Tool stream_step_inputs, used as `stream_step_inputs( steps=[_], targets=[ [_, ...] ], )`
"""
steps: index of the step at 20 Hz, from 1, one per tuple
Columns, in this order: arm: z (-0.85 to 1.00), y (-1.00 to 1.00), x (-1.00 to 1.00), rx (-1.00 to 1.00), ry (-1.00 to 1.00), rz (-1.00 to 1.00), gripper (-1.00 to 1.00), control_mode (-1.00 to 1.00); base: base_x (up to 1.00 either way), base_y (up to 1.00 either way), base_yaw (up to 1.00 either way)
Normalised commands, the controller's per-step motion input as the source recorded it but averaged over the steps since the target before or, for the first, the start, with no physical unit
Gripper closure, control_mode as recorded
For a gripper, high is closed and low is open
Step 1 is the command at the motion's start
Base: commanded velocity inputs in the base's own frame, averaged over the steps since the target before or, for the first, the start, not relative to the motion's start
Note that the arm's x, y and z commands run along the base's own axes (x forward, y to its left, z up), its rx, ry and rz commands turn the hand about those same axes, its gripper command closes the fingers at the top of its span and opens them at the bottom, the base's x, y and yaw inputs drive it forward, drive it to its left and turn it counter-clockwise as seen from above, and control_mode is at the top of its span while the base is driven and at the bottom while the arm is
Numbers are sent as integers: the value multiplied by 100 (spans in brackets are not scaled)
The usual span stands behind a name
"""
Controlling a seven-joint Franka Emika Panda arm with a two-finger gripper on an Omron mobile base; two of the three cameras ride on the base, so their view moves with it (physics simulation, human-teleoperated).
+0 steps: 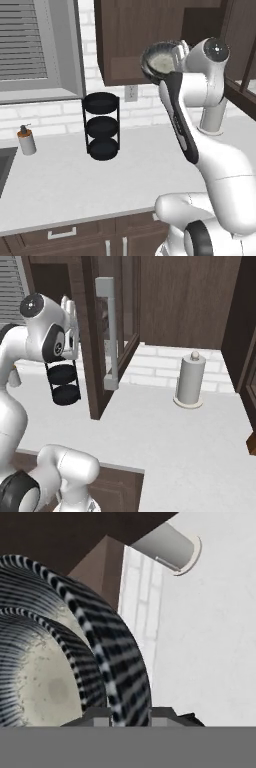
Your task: Pick up the bowls on the counter and stack them on top of one another in the open cabinet. Place the smaller bowl on top of the larger bowl.
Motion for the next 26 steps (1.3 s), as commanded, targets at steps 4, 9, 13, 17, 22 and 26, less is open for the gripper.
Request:
stream_step_inputs(
  steps=[4,9,13,17,22,26],
  targets=[
    [-1,-1,86,0,18,0,100,-100,0,0,0],
    [-18,0,91,0,2,0,100,-100,0,0,0],
    [-3,0,77,0,0,0,-100,-100,0,0,0],
    [-7,0,-37,0,-6,0,-100,-100,0,0,0],
    [-46,5,-100,-5,-30,0,-100,-100,0,0,0],
    [-85,11,-100,-5,-34,0,-100,-100,0,0,0]
  ],
)
